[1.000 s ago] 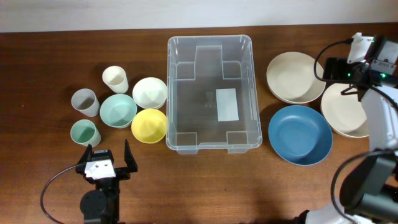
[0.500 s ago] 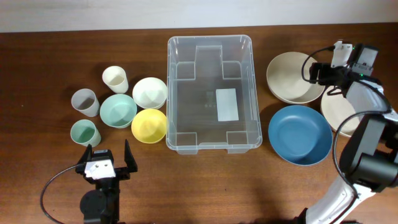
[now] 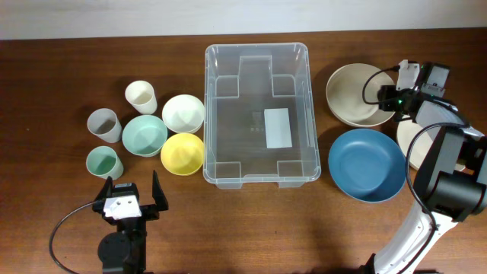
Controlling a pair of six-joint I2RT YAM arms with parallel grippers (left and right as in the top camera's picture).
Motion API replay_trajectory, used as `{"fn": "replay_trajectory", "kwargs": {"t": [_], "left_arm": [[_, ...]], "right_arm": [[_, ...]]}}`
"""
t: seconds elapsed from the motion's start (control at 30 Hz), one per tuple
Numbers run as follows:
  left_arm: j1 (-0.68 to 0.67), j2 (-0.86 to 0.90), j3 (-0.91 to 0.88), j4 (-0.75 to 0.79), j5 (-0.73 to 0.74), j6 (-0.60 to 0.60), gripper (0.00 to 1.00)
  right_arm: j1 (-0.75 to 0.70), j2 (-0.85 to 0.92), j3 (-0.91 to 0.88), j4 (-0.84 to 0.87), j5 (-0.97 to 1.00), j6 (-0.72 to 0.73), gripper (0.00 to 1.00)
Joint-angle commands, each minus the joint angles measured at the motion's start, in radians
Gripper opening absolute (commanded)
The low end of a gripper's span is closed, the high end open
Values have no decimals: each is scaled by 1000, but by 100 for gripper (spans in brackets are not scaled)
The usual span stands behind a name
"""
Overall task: Pack container
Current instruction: 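Lower the right gripper and pinch the cream bowl's rim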
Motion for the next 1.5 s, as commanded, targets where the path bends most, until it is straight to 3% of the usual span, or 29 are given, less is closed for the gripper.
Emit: {"fn": "replay_trajectory", "kwargs": {"t": [0.0, 0.13, 0.2, 0.3, 0.7, 1.2, 1.4, 1.43, 1.47], "left_arm": [[-4, -7, -6, 2, 3, 15, 100], [-4, -7, -6, 2, 3, 15, 100], [-4, -7, -6, 2, 3, 15, 100], [-4, -7, -5, 2, 3, 15, 100], [-4, -7, -6, 2, 3, 15, 100], [-4, -7, -6, 2, 3, 15, 100], [-4, -7, -6, 2, 3, 16, 100], [-4, -7, -6, 2, 3, 15, 100], [-4, -7, -6, 2, 3, 15, 100]], "right_arm": [[5, 11, 11, 4, -11, -3, 40], [4, 11, 11, 4, -10, -3, 18], [5, 11, 11, 7, -6, -3, 17], [4, 8, 25, 4, 0, -3, 4], [2, -42, 53, -8, 1, -3, 4], [3, -309, 60, -28, 39, 0, 4], [3, -283, 58, -41, 90, 0, 4], [5, -266, 58, -41, 90, 0, 4], [6, -248, 58, -37, 85, 0, 16]]}}
